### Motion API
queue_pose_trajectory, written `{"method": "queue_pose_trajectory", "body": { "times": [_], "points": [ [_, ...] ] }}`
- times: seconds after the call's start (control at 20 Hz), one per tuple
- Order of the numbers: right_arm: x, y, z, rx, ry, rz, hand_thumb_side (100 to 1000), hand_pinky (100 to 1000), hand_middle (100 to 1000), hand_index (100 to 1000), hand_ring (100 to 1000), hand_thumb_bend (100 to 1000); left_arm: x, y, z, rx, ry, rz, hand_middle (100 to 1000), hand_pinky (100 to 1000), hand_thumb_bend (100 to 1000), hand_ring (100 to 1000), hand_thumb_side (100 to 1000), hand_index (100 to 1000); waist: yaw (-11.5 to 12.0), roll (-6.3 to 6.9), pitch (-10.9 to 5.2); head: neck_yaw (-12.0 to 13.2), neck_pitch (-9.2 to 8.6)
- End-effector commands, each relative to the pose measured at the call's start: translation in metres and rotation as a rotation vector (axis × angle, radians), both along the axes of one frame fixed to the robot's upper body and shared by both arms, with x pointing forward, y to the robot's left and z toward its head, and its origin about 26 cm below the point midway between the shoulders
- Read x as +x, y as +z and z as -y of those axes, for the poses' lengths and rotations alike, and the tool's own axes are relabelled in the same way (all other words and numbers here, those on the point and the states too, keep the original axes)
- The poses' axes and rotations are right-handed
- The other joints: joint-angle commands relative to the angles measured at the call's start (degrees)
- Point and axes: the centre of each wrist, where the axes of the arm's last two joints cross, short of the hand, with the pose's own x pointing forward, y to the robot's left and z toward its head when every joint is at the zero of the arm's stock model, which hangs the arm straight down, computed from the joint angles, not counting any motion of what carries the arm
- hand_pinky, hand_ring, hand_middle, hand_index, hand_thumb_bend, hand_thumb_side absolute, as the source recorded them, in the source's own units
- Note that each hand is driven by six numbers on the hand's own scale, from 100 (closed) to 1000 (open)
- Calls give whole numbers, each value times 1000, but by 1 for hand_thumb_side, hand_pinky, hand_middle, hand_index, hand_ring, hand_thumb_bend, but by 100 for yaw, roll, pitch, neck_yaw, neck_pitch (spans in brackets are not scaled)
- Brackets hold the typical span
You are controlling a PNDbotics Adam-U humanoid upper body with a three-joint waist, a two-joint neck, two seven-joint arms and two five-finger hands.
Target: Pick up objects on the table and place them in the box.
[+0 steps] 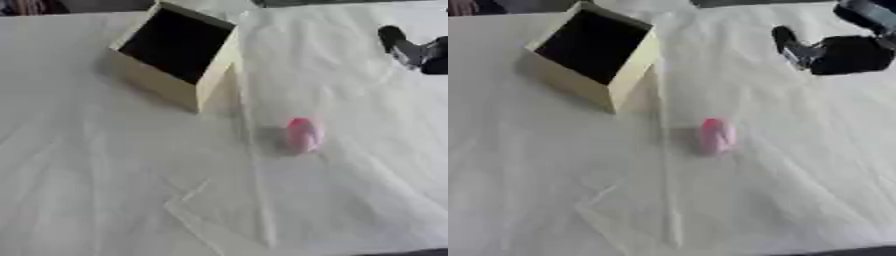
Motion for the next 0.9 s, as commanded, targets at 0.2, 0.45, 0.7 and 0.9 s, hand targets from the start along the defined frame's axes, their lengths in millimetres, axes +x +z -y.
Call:
{"method": "queue_pose_trajectory", "body": {
  "times": [0.2,0.45,0.7,0.9],
  "points": [
    [-12,18,-2,-170,-21,-44,767,919,810,904,939,100,-3,8,0,29,-6,22,734,567,144,724,695,873,15,-41,-112,-34,47],
    [-16,19,-7,-235,-23,-88,785,916,805,901,940,100,-2,9,1,33,-11,20,735,567,143,725,694,873,37,-69,-114,-46,52],
    [-17,17,-13,-256,-34,-138,753,919,811,915,941,100,-2,9,1,35,-12,19,734,566,142,724,694,873,61,-81,-118,-63,53],
    [-17,15,-21,-275,-39,-196,559,916,809,922,929,100,-2,8,1,36,-16,16,734,566,140,723,694,872,72,-84,-120,-86,60]
  ]
}}
